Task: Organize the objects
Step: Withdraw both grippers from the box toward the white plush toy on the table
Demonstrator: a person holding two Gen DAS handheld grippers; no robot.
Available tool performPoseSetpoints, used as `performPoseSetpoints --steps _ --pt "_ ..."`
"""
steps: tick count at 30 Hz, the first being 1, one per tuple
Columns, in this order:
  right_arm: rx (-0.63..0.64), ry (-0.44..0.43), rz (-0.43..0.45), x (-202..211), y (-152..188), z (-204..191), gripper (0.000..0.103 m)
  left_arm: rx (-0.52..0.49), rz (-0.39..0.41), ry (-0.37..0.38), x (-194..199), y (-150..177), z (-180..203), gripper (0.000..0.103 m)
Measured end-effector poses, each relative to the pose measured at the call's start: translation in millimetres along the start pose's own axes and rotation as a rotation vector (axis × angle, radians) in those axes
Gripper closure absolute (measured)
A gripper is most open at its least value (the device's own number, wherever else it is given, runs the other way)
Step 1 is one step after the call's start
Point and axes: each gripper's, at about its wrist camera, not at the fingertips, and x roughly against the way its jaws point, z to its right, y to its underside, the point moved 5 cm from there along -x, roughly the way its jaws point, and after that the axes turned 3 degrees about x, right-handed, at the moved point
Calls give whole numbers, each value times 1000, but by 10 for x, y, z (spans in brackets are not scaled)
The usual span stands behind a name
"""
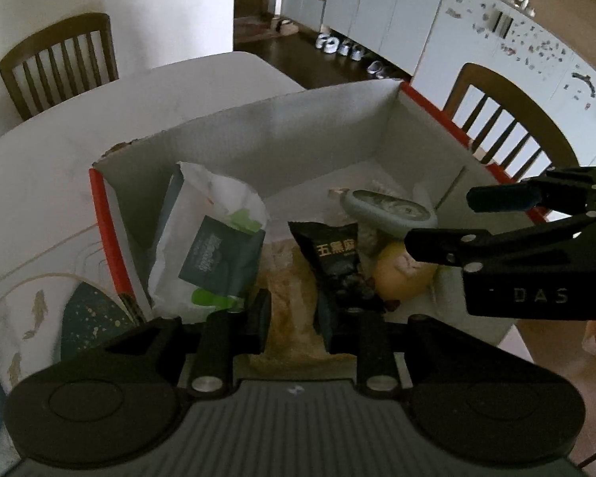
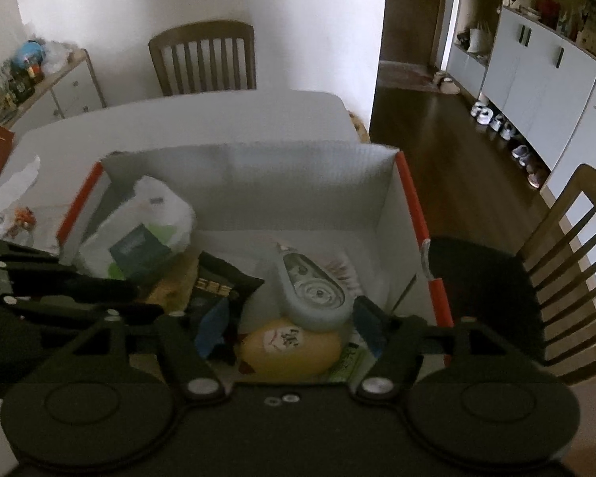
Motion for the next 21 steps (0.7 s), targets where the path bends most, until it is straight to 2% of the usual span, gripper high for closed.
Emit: performPoseSetpoints --steps 2,8,9,10,11,12,21 --pt "-4 3 12 65 1 -15 32 -11 7 -6 27 -2 0 79" --pt "-12 -4 39 287 55 -86 28 -16 39 40 173 5 25 77" --pt "-11 -3 45 327 58 -104 28 -20 46 46 207 9 32 68" --pt "-12 -2 53 369 62 -119 28 -25 55 58 250 21 42 50" --pt "-14 -2 58 410 66 -134 28 -27 64 68 291 29 47 41" --pt "-19 -4 64 448 70 -143 27 -30 74 64 328 43 42 38" --pt "-25 -9 107 766 67 -347 22 -20 127 103 671 162 -132 38"
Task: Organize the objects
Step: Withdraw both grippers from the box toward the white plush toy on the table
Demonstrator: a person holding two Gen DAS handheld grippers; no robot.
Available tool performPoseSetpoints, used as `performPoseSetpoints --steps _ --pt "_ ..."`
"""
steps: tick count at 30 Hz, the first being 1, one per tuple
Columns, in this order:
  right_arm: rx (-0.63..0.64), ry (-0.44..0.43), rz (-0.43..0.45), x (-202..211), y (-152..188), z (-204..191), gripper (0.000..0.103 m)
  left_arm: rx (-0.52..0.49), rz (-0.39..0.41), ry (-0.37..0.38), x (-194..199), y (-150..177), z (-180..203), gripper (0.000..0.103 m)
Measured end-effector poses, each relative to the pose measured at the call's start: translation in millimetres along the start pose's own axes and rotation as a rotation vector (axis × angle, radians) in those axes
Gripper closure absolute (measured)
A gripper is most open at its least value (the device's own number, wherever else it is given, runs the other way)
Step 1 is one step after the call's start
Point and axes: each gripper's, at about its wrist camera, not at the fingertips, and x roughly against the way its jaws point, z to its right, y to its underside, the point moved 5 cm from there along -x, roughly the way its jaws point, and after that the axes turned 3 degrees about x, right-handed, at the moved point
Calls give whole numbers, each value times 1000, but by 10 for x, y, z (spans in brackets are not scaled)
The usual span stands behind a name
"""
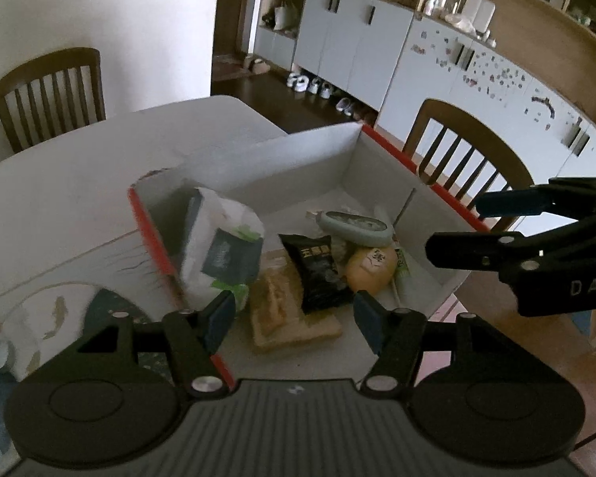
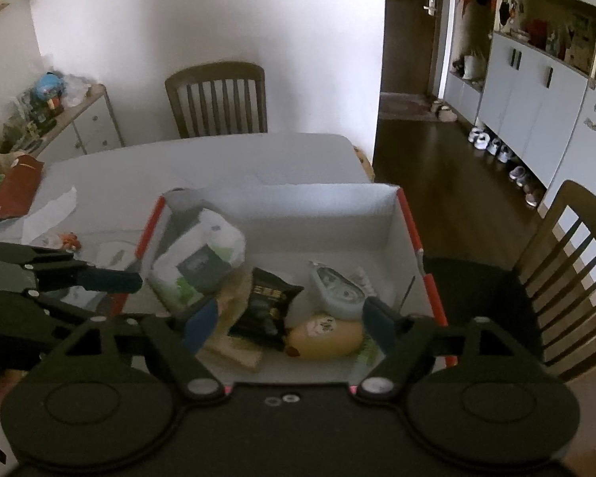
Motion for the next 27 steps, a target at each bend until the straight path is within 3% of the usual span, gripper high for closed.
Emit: performPoseSetpoints --steps 16,23,25,27 --pt "26 -67 33 112 -106 -935 3 122 61 -24 754 269 -982 19" --pt "40 -87 7 -50 -98 -1437 3 194 50 -67 951 516 -1560 12" --pt "46 -90 0 -100 -109 -1573 3 210 60 -77 1006 574 -1726 0" --pt "51 -89 -4 -153 -123 -1699 3 218 77 -93 1068 631 -1893 0"
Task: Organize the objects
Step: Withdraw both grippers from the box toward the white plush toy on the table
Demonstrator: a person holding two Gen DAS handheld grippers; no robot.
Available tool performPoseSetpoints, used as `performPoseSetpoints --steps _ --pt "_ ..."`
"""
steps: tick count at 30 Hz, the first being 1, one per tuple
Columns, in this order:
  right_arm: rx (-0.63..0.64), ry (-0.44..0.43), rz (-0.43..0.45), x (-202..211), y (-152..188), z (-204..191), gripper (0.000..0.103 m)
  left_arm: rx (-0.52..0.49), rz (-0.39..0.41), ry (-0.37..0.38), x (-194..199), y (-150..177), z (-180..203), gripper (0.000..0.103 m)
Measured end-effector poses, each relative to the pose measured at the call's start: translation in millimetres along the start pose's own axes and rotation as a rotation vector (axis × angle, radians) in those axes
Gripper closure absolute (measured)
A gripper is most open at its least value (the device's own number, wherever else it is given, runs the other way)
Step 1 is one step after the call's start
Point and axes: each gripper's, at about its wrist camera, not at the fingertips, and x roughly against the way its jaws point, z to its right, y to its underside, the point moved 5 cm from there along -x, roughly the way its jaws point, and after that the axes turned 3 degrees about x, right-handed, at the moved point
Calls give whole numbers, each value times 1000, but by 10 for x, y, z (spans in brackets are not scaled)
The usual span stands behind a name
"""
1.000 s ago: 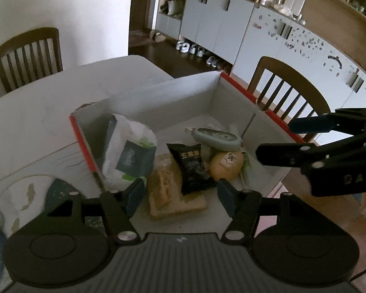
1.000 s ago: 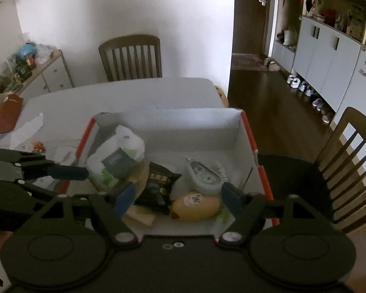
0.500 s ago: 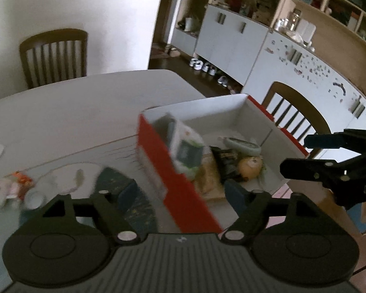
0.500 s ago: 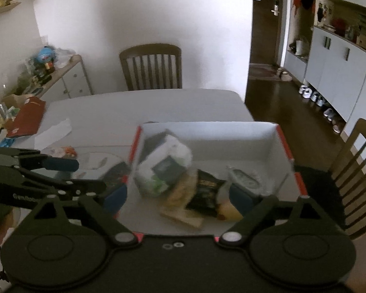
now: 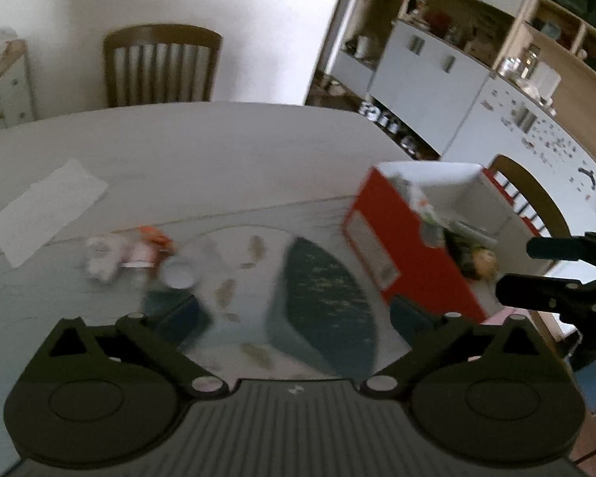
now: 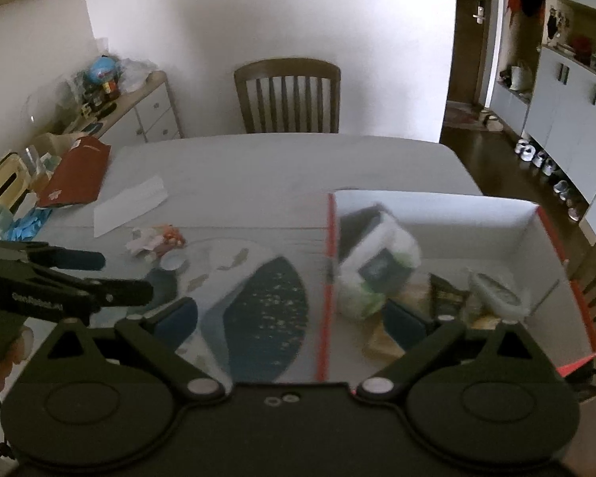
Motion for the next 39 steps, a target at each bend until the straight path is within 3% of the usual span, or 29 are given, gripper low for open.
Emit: performPoseSetpoints --steps 7,11,14,20,27,39 --pt "17 -5 -28 -256 -24 -363 3 32 24 -33 96 -8 -585 0" --pt "44 -15 -52 -427 -28 -581 5 7 27 -27 109 25 -777 0" --pt "73 -18 -61 -551 -45 -729 6 60 27 3 92 43 -939 0" --pt "104 -42 -117 -832 -61 -971 8 37 50 -57 24 20 -1225 0" --pt "150 -48 -144 -1137 -129 -1155 10 0 34 -130 -247 -124 -1534 0" --pt "228 -53 -184 -1689 -179 -1315 14 -83 -46 -173 -898 -214 -1816 0"
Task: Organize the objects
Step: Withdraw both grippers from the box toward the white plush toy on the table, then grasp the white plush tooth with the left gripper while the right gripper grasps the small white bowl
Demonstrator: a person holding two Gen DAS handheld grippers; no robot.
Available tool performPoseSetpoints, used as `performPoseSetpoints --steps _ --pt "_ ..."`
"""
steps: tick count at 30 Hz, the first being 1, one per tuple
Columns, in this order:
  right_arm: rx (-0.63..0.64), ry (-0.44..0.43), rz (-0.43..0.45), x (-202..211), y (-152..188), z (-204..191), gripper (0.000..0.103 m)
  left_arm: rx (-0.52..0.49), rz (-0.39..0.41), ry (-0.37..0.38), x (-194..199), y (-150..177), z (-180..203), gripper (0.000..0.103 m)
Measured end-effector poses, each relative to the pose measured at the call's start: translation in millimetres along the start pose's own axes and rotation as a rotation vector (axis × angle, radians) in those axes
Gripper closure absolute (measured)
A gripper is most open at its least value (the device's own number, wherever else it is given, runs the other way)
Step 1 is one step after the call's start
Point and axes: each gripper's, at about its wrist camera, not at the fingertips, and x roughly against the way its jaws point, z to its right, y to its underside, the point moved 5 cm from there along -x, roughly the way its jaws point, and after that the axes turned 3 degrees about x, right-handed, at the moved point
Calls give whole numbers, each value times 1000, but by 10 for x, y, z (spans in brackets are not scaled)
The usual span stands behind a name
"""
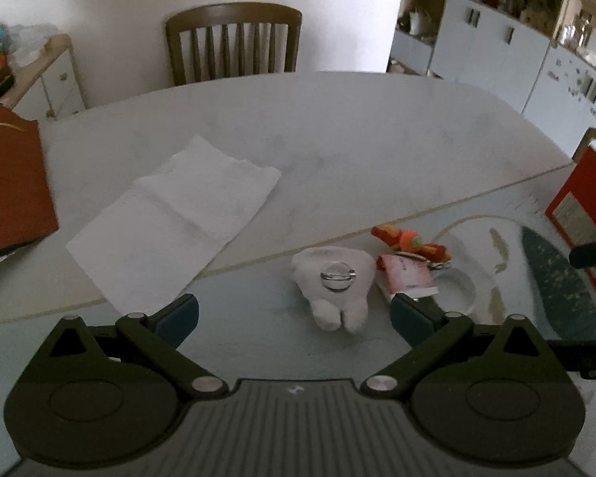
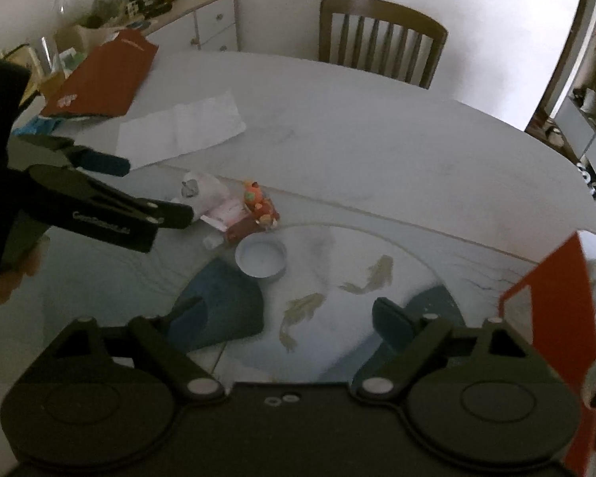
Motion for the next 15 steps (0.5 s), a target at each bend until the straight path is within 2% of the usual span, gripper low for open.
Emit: performPoseSetpoints --steps 15 --pt "48 -12 -31 -543 -110 -41 27 -5 -7 41 -269 -66 52 1"
